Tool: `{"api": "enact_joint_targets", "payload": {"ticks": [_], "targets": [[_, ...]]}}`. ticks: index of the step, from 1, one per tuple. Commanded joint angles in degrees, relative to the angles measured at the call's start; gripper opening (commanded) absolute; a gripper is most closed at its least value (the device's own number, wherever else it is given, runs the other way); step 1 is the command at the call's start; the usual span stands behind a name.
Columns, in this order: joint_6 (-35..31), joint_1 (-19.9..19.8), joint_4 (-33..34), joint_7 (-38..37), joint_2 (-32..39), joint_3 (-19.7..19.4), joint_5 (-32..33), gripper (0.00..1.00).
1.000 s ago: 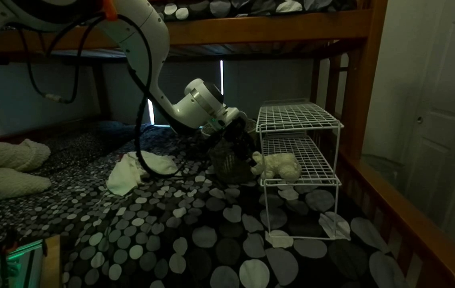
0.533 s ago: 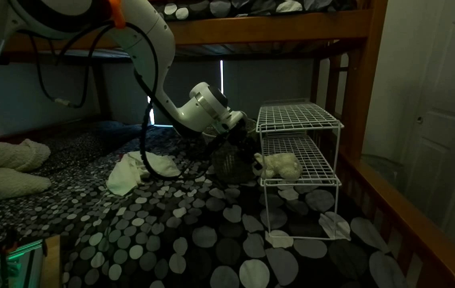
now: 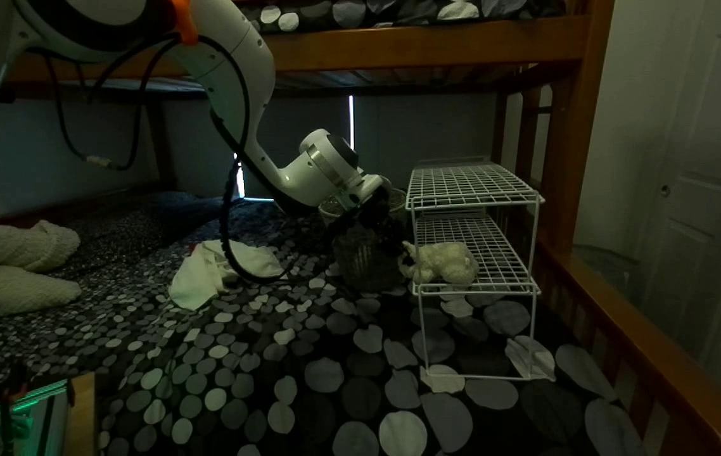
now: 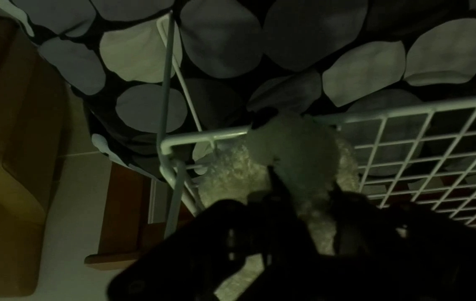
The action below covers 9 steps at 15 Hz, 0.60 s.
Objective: Remove the bear plush toy from the second shelf and put it on the first shelf
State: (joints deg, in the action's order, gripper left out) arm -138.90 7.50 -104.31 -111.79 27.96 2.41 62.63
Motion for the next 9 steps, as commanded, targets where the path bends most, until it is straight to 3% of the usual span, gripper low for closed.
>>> {"api": "enact_joint_targets", "payload": {"ticks": [1,5,9], "targets": [[1.31,0.88,-5.43,3.35,-5.79,1.5,-6.22,0.03],[-4.18,0.86,-13.99,10.66,-15.03,4.63,-11.87,0.05],[-8.97,-0.41,-22.21,28.56,-24.48,7.32,-28.91,0.05]]}}
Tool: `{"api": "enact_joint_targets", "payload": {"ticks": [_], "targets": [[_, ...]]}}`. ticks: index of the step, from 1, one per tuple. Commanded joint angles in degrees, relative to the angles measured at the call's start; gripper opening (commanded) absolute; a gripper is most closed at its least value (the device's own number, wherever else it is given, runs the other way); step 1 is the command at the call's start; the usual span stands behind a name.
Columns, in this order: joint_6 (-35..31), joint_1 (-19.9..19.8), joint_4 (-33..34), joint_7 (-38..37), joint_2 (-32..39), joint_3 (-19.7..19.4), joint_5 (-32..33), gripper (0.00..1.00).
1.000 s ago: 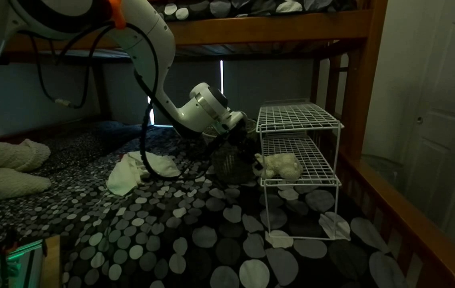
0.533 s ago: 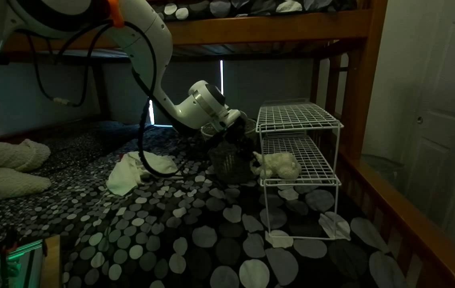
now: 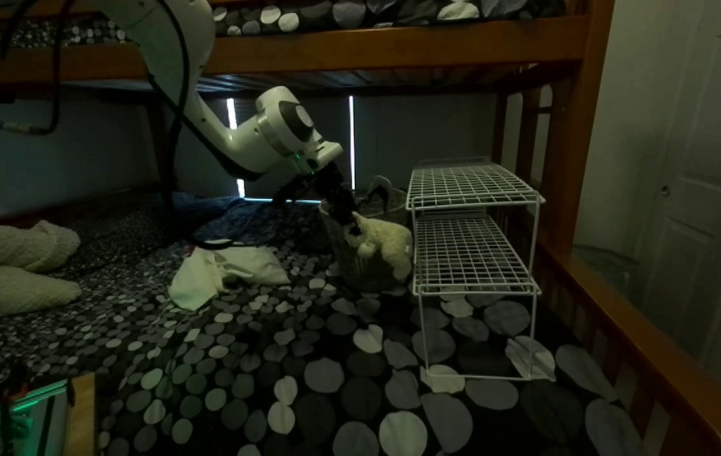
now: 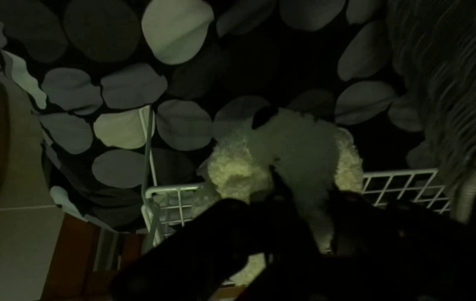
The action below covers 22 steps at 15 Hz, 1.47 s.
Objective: Remove the bear plush toy from the second shelf and put it on the first shelf
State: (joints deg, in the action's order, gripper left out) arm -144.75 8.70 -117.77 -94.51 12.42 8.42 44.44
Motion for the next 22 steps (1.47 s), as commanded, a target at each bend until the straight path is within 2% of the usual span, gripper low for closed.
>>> {"api": "enact_joint_targets", "payload": {"ticks": [1,3,7,10,11,13,14,17,19,22], "targets": [[-3.16,-1.38,-10.42,15.09,-11.5,0.81,-14.75,0.05],[-3.6,-1.08,-13.47,20.22,-17.43,-0.52,-19.18,0.05],[-9.4,-3.12,-16.24,24.77,-27.6,-1.5,-20.62,0.05],[-10.71,-5.85,-13.86,28.33,-30.47,-1.83,-23.06,0.05],[-11.08,-8.79,-13.02,25.71,-30.85,-0.49,-20.36,0.05],[-15.35,-13.4,-10.51,26.11,-28.01,0.38,-16.28,0.05],[-16.64,-14.19,-8.93,24.01,-26.29,-0.68,-11.28,0.05],[-19.5,-21.0,-1.44,19.86,-18.65,0.81,0.86,0.05],[-18.35,-22.39,4.94,17.25,-12.97,0.96,7.12,0.05],[-16.46,-21.21,13.59,15.44,-5.23,0.4,11.57,0.05]]}}
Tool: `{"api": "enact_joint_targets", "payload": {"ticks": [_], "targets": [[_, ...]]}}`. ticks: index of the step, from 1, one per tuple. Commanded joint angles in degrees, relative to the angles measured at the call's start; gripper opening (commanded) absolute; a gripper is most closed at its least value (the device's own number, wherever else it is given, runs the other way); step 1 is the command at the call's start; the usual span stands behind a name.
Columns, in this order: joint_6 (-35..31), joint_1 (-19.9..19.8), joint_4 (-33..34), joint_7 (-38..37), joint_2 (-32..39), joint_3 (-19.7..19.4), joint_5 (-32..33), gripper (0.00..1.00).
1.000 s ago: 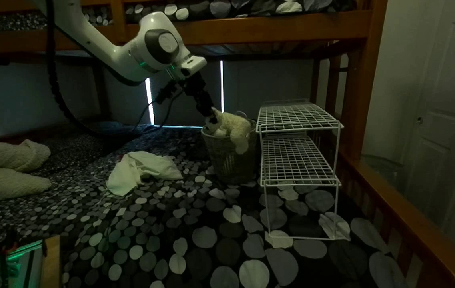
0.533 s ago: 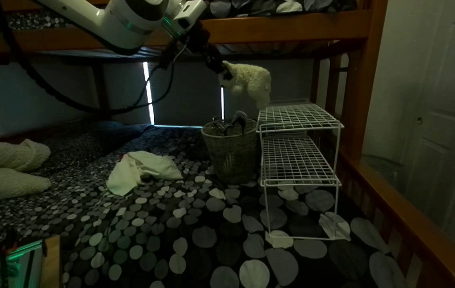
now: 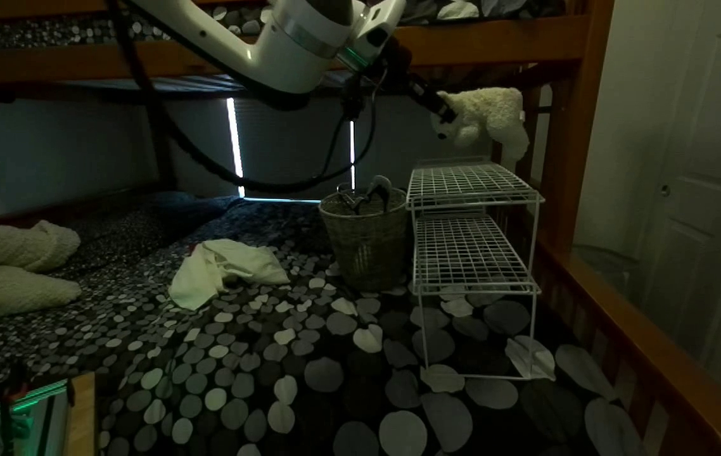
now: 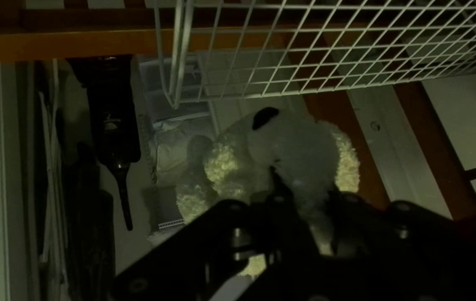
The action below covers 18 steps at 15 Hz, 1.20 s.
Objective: Remove the bear plush toy from the second shelf and put it on the first shelf
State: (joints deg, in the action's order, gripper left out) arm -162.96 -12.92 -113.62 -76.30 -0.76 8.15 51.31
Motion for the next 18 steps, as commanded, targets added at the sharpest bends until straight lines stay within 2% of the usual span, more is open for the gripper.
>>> {"api": "enact_joint_targets", "payload": {"ticks": [1,5,10,12,14,15,16,18], "targets": [[2.22,1.16,11.08,-3.42,9.74,0.64,5.51,0.05],[5.76,4.21,13.91,-6.53,12.31,1.0,6.89,0.05],[12.99,7.41,11.4,-10.22,11.81,0.45,9.05,0.05],[12.99,7.65,9.53,-11.78,11.62,0.42,11.02,0.05],[10.26,7.53,7.97,-14.15,11.79,0.16,14.19,0.05],[8.77,7.29,7.28,-14.93,12.09,0.22,15.19,0.18],[7.72,7.12,6.72,-15.47,12.17,0.26,15.8,0.44],[6.04,6.78,5.29,-15.39,12.17,0.51,14.96,0.51]]}}
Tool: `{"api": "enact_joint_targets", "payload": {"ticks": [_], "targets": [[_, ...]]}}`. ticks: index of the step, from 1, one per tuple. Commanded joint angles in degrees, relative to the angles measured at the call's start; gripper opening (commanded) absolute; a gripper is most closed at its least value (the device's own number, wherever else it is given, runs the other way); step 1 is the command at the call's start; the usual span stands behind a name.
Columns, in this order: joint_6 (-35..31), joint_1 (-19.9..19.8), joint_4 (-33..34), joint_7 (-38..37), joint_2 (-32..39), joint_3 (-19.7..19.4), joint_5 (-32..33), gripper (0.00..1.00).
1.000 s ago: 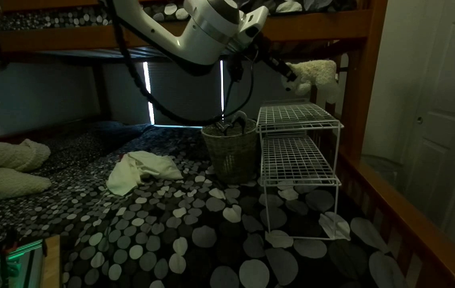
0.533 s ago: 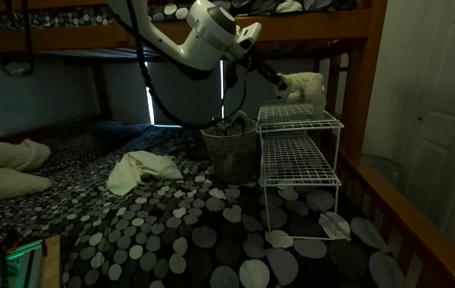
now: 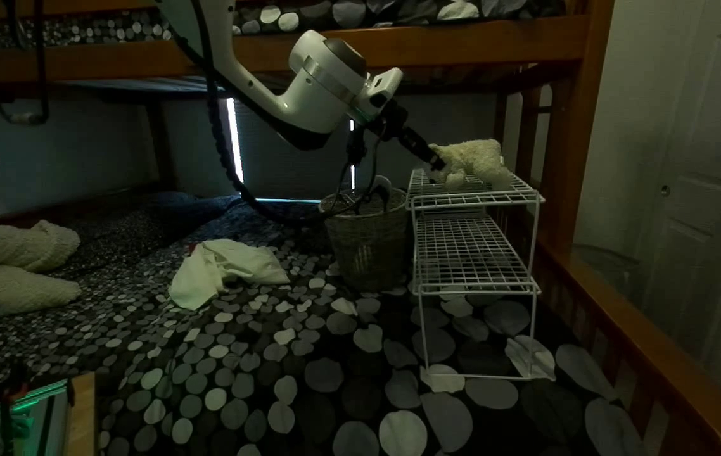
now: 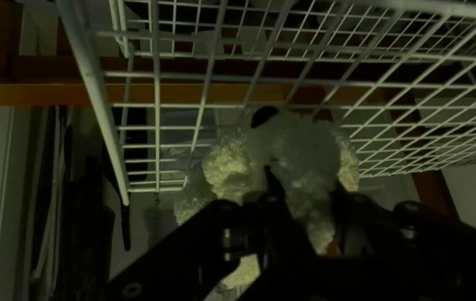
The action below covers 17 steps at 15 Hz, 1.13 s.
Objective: Remove the bear plush toy from the second shelf and put it on the first shelf
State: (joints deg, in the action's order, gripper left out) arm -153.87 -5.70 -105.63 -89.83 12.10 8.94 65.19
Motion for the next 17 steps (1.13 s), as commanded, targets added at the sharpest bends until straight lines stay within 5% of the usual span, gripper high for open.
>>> {"api": "enact_joint_targets", "payload": {"ticks": [1,5,7,16,17], "targets": [[-2.77,-0.6,-3.67,-0.79,-1.08,0.06,-0.98,0.59],[5.31,0.37,-8.16,0.21,-5.95,1.04,-5.31,0.89],[1.87,0.14,-11.61,-1.42,-9.83,1.15,-3.67,1.0],[-28.3,2.75,-25.93,16.11,-16.18,2.09,-10.09,1.0],[-24.23,1.85,-22.67,12.12,-15.6,2.26,-7.68,1.0]]}}
